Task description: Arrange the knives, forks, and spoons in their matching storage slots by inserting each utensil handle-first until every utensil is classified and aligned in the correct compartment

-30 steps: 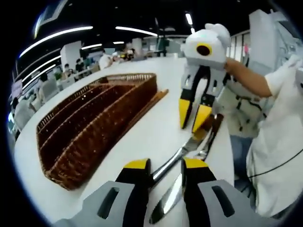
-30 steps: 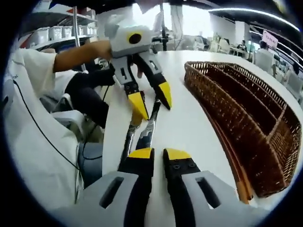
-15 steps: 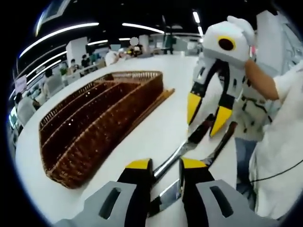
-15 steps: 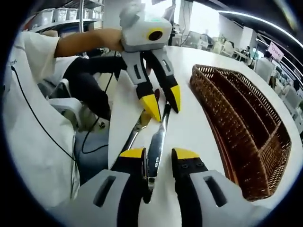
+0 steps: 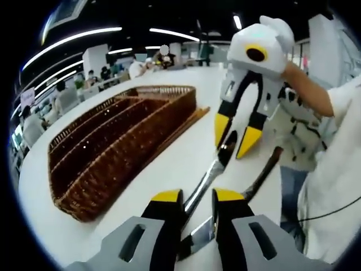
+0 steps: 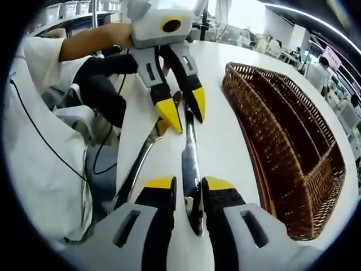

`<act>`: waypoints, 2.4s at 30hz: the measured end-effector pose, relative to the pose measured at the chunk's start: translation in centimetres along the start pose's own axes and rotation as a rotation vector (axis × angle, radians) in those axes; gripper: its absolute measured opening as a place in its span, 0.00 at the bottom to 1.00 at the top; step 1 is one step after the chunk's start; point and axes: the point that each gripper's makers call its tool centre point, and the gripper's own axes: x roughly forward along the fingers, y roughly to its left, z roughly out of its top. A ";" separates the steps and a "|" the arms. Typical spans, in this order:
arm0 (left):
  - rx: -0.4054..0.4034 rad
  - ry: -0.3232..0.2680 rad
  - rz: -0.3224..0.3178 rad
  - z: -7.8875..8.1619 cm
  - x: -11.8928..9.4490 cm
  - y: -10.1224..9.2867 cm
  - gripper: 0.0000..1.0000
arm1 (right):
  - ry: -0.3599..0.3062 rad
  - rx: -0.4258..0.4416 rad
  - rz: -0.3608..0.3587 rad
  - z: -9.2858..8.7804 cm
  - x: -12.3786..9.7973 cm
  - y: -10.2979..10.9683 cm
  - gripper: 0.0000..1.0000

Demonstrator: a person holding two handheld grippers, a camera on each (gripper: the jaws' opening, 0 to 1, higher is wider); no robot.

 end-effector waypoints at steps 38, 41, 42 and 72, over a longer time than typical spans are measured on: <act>0.054 0.124 -0.093 1.6 2.0 -1.2 0.11 | -0.062 0.344 0.268 0.3 -0.3 -0.8 0.13; 0.061 0.123 -0.099 1.5 1.9 -0.9 0.11 | -0.066 0.253 0.232 0.3 -0.3 -0.5 0.13; 0.054 0.122 -0.100 1.6 1.9 -1.0 0.11 | -0.062 0.211 0.212 0.2 -0.3 -0.5 0.14; 0.092 0.182 -0.074 1.2 1.6 -1.5 0.10 | -0.031 0.380 0.257 0.7 0.6 -2.0 0.12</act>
